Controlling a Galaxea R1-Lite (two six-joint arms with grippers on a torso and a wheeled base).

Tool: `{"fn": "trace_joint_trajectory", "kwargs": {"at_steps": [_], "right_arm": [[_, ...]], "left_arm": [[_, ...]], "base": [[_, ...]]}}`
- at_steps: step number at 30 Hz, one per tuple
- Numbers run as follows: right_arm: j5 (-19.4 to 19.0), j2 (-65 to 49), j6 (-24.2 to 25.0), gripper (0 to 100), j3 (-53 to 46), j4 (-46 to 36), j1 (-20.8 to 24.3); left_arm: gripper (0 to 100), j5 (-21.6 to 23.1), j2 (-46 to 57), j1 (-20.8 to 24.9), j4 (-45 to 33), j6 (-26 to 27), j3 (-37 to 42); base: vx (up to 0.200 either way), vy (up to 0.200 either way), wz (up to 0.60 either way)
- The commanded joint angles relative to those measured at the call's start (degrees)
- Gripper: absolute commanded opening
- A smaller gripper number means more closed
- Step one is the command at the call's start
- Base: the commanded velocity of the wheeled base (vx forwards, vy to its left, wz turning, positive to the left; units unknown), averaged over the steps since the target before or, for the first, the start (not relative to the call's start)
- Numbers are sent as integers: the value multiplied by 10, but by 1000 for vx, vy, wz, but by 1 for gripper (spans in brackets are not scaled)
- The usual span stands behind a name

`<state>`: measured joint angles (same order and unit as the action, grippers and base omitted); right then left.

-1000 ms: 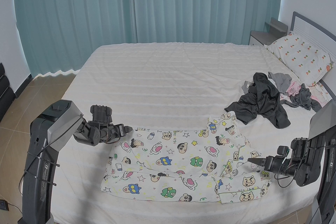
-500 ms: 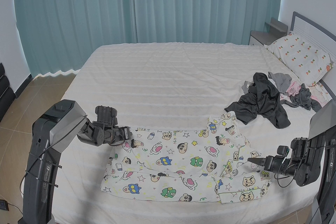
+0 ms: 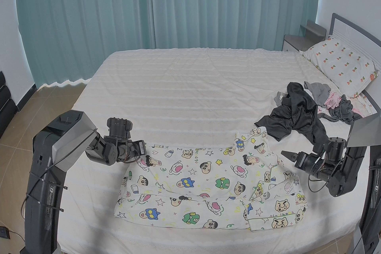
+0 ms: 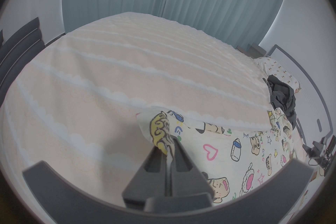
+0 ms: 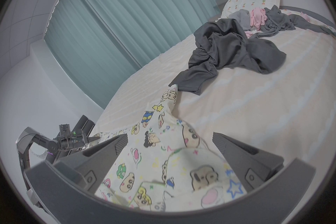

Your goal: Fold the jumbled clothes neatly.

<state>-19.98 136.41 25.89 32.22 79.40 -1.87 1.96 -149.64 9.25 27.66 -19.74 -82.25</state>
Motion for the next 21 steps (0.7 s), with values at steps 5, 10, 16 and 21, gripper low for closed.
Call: {"fn": "trace_joint_trajectory", "kwargs": {"at_steps": [5,10,16,21], "right_arm": [[34,84,5,100,317,-262,67],[79,128,5,100,402,-312,85],[88,141,4,100,445,-367,90],[89,153,5,100,461,-390,89]], "left_arm": [[0,-25,32,16,32,-7,39],[0,-23,62,20,53,-8,78],[0,-23,64,25,73,-9,82],[0,-23,61,26,74,-10,82]], "base": [[0,0,0],[0,0,0],[0,0,0],[0,0,0]]}}
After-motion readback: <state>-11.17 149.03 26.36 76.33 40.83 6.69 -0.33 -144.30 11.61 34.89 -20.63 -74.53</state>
